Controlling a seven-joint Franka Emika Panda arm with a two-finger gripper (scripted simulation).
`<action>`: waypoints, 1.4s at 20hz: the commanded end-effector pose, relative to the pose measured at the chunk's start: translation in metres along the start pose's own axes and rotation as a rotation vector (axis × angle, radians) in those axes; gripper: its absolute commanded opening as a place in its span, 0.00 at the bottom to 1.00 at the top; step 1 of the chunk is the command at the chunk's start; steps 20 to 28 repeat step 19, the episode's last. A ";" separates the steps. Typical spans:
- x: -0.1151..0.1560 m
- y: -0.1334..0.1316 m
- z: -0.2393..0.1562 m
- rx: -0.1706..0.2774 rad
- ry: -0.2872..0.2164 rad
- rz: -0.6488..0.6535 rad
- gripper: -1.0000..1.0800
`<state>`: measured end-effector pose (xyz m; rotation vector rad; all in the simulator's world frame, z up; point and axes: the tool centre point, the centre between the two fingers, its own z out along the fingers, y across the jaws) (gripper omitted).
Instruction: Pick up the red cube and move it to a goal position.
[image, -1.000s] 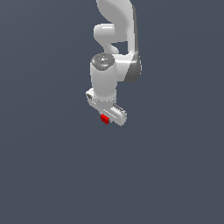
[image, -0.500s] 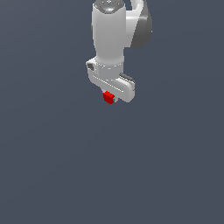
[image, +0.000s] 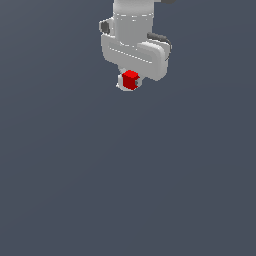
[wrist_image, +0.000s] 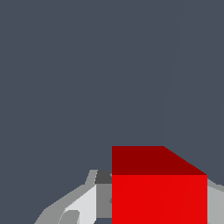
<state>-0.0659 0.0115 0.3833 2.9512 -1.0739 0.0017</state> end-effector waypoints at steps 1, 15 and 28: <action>-0.006 0.000 -0.025 -0.001 0.000 0.000 0.00; -0.021 -0.004 -0.095 0.001 -0.001 -0.002 0.00; -0.021 -0.005 -0.097 0.001 -0.001 -0.002 0.00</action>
